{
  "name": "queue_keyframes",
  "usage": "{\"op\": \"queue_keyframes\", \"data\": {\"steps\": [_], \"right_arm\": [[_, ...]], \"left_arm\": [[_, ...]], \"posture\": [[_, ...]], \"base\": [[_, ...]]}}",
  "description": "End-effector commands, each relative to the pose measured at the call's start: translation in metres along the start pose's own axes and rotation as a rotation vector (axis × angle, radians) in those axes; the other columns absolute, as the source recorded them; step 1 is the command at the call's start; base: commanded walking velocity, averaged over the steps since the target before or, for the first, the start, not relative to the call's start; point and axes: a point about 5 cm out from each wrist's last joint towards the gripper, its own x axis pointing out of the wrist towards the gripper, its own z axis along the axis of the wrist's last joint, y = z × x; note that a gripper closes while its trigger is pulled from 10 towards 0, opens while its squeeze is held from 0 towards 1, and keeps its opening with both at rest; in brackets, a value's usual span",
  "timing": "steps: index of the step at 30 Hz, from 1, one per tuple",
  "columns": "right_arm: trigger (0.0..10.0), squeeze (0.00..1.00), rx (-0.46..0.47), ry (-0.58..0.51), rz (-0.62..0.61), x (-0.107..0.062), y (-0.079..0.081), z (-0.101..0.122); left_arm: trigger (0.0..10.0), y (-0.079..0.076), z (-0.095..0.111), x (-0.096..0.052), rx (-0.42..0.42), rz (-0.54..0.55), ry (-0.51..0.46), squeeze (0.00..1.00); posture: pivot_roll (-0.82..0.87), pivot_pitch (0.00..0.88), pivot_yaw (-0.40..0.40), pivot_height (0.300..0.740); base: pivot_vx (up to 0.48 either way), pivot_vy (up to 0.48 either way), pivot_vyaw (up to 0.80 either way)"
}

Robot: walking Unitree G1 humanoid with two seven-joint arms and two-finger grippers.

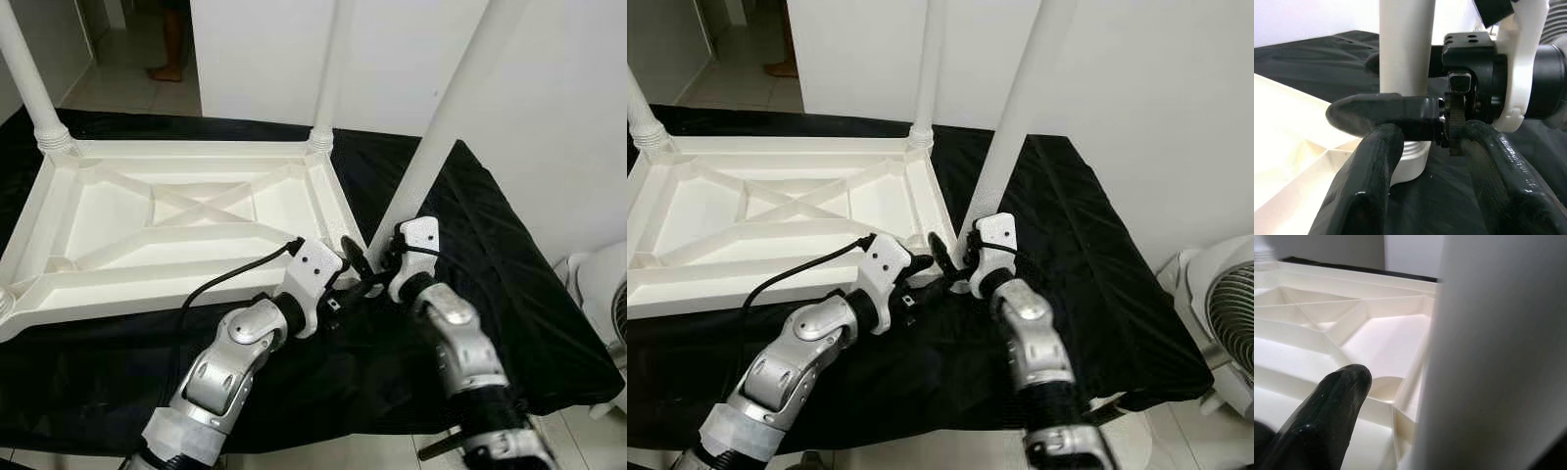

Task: Building children table

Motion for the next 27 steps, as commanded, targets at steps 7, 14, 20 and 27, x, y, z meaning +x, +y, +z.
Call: {"op": "queue_keyframes", "data": {"steps": [7, 14, 20, 27], "right_arm": [[10.0, 0.00, -0.084, 0.100, 0.202, 0.001, -0.013, -0.013], [0.0, 0.00, -0.080, 0.133, 0.268, 0.003, -0.016, -0.017], [0.0, 0.00, -0.058, 0.117, 0.289, 0.002, -0.017, -0.019], [0.0, 0.00, -0.063, 0.101, 0.166, 0.001, -0.023, -0.022]], "left_arm": [[10.0, 0.003, 0.002, -0.001, 0.009, 0.004, 0.003, 0.00], [10.0, 0.005, 0.004, -0.001, 0.013, 0.005, -0.001, 0.00], [10.0, 0.004, 0.007, 0.001, 0.010, 0.002, -0.011, 0.00], [10.0, 0.002, 0.006, 0.000, 0.007, -0.007, -0.007, 0.00]], "posture": [[0.14, 0.000, -0.077, 0.740], [0.15, 0.000, -0.083, 0.740], [0.15, 0.000, -0.071, 0.740], [0.15, 0.000, -0.072, 0.740]], "base": [[0.000, 0.000, 0.00], [0.000, 0.000, 0.00], [0.000, 0.000, 0.00], [0.000, 0.000, 0.00]]}}
